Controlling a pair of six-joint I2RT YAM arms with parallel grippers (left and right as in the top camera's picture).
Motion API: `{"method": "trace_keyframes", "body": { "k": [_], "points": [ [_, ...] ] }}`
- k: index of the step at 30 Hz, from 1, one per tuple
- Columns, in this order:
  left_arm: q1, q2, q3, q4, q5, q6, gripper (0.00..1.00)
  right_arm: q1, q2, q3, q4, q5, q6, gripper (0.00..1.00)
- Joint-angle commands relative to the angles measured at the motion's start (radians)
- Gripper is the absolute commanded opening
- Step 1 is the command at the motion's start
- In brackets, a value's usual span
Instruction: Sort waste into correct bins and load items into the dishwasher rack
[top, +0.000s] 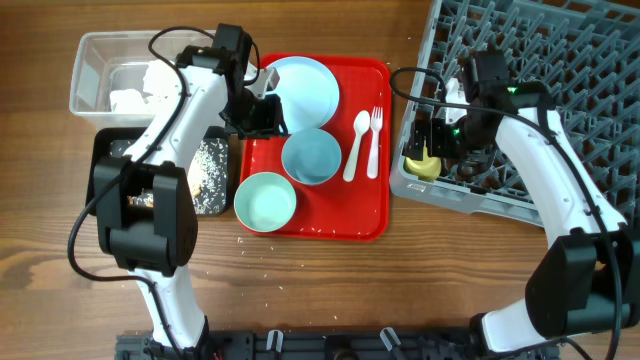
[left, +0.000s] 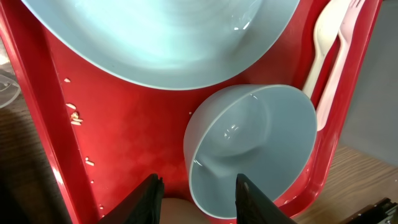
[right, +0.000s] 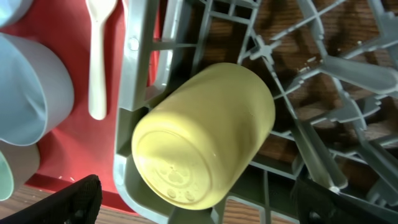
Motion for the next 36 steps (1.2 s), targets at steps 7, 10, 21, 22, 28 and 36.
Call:
{"method": "trace_keyframes", "body": {
  "k": [7,10,21,22,28,36],
  "points": [
    [-0.005,-0.024,-0.005,0.002,-0.009,-0.01,0.4,0.001,0.011,-0.033,-0.005,0.031,-0.019,1.0],
    [-0.005,-0.024,-0.005,0.002,-0.009,-0.01,0.4,0.001,-0.022,-0.005,0.01,0.007,-0.019,0.99],
    [-0.004,-0.024,-0.005,0.007,-0.009,-0.01,0.43,0.089,-0.069,0.084,0.116,-0.095,0.01,0.99],
    [-0.004,-0.024,-0.005,0.009,-0.009,-0.01,0.44,0.113,-0.054,0.084,0.128,-0.088,0.02,0.99],
    [0.008,-0.039,0.013,-0.023,-0.077,-0.018,0.41,0.203,0.059,0.084,0.14,-0.045,0.087,0.99],
    [0.053,-0.125,0.082,-0.057,-0.159,-0.093,0.49,0.214,0.1,0.084,0.153,-0.045,0.088,0.99]
  ]
}}
